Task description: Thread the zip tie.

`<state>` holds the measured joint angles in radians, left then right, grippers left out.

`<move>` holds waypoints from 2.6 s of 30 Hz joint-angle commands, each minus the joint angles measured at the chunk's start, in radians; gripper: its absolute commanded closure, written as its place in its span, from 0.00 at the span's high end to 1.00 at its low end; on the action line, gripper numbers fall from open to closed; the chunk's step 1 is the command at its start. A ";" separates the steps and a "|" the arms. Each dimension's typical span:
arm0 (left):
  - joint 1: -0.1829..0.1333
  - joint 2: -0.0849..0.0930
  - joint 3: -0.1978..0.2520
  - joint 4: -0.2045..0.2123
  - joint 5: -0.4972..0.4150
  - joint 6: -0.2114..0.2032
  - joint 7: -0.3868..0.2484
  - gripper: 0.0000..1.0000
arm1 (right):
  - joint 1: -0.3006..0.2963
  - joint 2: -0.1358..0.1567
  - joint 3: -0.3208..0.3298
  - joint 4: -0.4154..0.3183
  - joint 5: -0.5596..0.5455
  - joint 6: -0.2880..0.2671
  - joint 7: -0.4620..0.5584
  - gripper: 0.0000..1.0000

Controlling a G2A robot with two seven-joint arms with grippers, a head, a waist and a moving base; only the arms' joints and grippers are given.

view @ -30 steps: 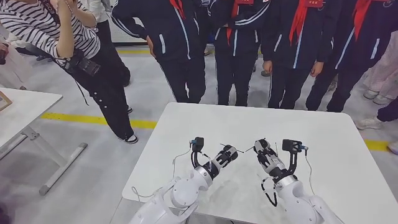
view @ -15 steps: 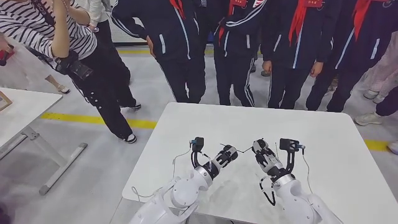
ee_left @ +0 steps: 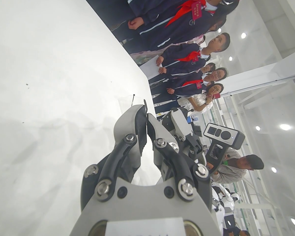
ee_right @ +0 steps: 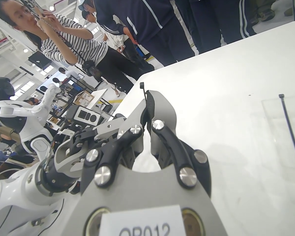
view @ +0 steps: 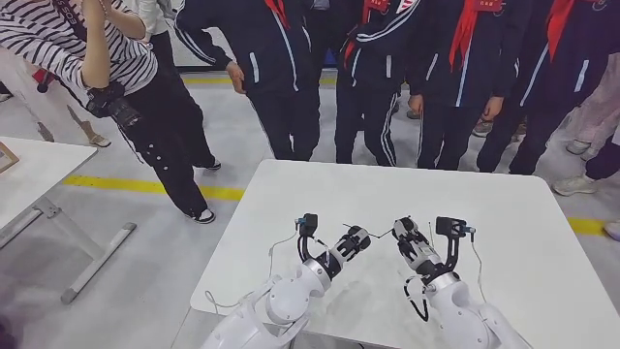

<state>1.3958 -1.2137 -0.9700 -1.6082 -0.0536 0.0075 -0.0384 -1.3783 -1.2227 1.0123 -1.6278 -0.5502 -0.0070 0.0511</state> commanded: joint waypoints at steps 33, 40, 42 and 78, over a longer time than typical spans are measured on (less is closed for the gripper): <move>0.000 0.000 0.000 0.000 0.000 0.000 0.000 0.00 | -0.015 -0.018 0.021 0.005 0.024 -0.015 0.033 0.00; 0.000 -0.003 0.003 0.005 0.002 -0.004 0.001 0.00 | -0.020 -0.024 0.019 0.010 0.034 -0.027 0.028 0.00; 0.000 -0.004 0.004 0.006 0.000 -0.005 -0.001 0.00 | -0.018 -0.026 0.017 0.013 0.033 -0.028 0.036 0.00; -0.012 -0.013 -0.001 0.032 -0.053 -0.022 -0.041 0.00 | -0.038 -0.032 0.045 0.010 0.032 -0.049 0.014 0.00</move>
<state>1.3832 -1.2264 -0.9709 -1.5764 -0.1061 -0.0148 -0.0801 -1.4166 -1.2544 1.0572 -1.6176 -0.5183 -0.0556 0.0655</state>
